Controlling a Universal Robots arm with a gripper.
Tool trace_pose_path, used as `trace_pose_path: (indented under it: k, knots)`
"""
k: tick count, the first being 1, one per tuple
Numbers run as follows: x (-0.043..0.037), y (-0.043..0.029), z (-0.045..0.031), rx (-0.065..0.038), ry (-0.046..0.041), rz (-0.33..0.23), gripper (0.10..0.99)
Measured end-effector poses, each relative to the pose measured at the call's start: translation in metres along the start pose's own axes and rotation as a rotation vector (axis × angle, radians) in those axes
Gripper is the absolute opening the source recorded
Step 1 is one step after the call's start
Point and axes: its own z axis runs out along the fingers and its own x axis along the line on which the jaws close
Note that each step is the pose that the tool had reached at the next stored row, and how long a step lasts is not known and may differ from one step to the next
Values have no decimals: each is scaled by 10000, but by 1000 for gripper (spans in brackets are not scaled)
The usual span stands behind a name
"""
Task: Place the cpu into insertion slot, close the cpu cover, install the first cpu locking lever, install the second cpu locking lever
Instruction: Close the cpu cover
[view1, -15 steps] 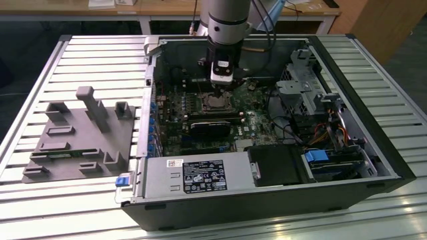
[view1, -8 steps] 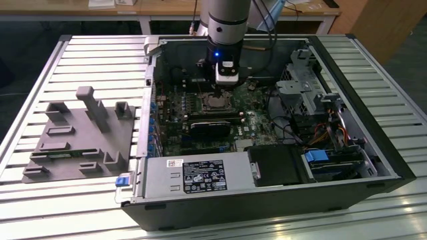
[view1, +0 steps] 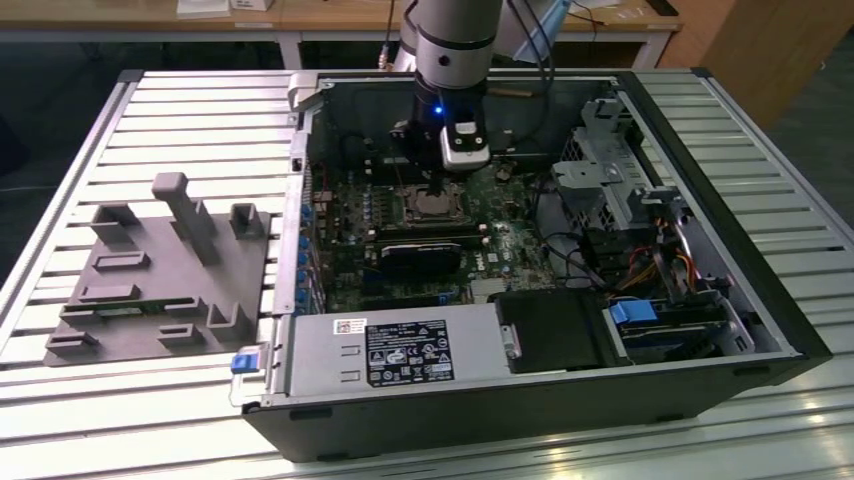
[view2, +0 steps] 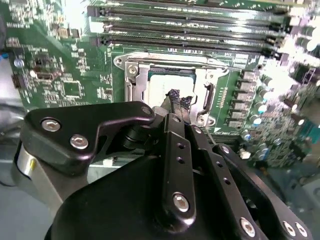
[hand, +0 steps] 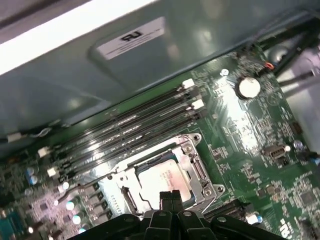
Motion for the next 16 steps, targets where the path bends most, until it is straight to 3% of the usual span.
trace_pose_path:
  k: [14,15,16]
  knots:
    - [0,0,0,54,47,-2477,106]
    - [0,0,0,67,59,-3102,106]
    - [0,0,0,71,62,-3279,106]
